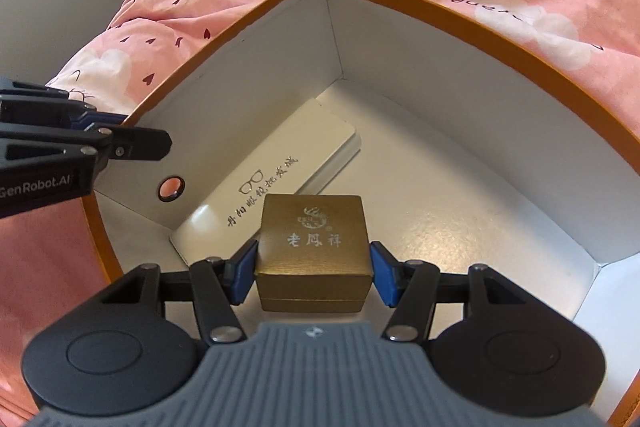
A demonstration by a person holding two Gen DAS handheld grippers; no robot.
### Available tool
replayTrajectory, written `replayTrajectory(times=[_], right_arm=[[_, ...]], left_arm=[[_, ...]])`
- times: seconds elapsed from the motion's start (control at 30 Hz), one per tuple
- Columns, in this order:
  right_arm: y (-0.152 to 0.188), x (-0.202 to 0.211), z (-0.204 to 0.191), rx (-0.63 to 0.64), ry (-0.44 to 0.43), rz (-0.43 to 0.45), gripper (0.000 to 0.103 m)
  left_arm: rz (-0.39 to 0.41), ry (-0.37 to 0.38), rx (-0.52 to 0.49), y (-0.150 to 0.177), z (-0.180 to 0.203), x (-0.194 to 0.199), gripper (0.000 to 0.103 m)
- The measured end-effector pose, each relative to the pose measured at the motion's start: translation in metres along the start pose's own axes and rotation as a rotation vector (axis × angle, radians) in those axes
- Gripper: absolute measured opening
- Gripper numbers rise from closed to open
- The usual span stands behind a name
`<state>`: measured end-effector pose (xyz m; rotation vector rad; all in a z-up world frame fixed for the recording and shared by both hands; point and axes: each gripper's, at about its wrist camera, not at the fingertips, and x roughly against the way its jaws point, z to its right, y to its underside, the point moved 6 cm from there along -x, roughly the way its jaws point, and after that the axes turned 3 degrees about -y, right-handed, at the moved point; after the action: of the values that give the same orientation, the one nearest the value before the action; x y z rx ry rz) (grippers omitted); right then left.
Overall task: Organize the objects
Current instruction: 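Place the gold box on the glasses case inside the orange box with the right tool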
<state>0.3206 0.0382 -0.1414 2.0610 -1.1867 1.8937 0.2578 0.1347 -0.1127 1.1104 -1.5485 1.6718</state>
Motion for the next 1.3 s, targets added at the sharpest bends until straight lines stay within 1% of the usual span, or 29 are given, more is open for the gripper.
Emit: replayTrajectory(times=[0.13, 0.27, 0.4, 0.47, 0.5, 0.53, 0.63, 0.73, 0.83, 1.07, 1.27, 1.3], right_arm=[[0.0, 0.0, -0.002, 0.006, -0.007, -0.001, 0.06], [0.003, 0.003, -0.003, 0.001, -0.029, -0.007, 0.061], [0.01, 0.009, 0.0, -0.015, -0.051, -0.025, 0.06], [0.007, 0.015, 0.007, -0.053, -0.045, -0.022, 0.06], [0.004, 0.018, 0.012, -0.081, -0.041, -0.009, 0.06], [0.0, 0.021, 0.018, -0.114, -0.037, 0.005, 0.06], [-0.015, 0.029, 0.04, -0.26, -0.039, 0.053, 0.061], [-0.029, 0.032, 0.058, -0.405, -0.056, 0.102, 0.061], [-0.04, 0.026, 0.069, -0.507, -0.089, 0.13, 0.061], [-0.068, 0.003, 0.071, -0.577, -0.12, 0.136, 0.061], [-0.074, -0.017, 0.074, -0.607, -0.161, 0.142, 0.062], [-0.074, -0.017, 0.074, -0.614, -0.167, 0.144, 0.063]], left_arm=[[0.008, 0.005, -0.02, 0.004, 0.002, 0.004, 0.005], [0.013, -0.015, -0.04, 0.013, 0.008, 0.01, 0.005], [0.009, 0.002, -0.018, 0.019, 0.008, 0.017, 0.005], [0.015, 0.024, 0.008, 0.015, 0.004, 0.018, 0.007], [0.016, 0.036, 0.015, 0.012, 0.002, 0.018, 0.01], [0.022, 0.036, 0.02, 0.008, 0.001, 0.018, 0.012], [0.052, 0.023, 0.007, -0.007, 0.001, 0.017, 0.012], [0.055, 0.022, 0.015, -0.02, 0.001, 0.009, 0.012], [0.07, 0.012, 0.012, -0.03, 0.003, 0.002, 0.011], [0.051, 0.005, 0.011, -0.04, 0.004, -0.018, 0.011], [0.042, 0.008, 0.019, -0.038, 0.003, -0.024, 0.011], [0.04, 0.009, 0.02, -0.037, 0.003, -0.024, 0.011]])
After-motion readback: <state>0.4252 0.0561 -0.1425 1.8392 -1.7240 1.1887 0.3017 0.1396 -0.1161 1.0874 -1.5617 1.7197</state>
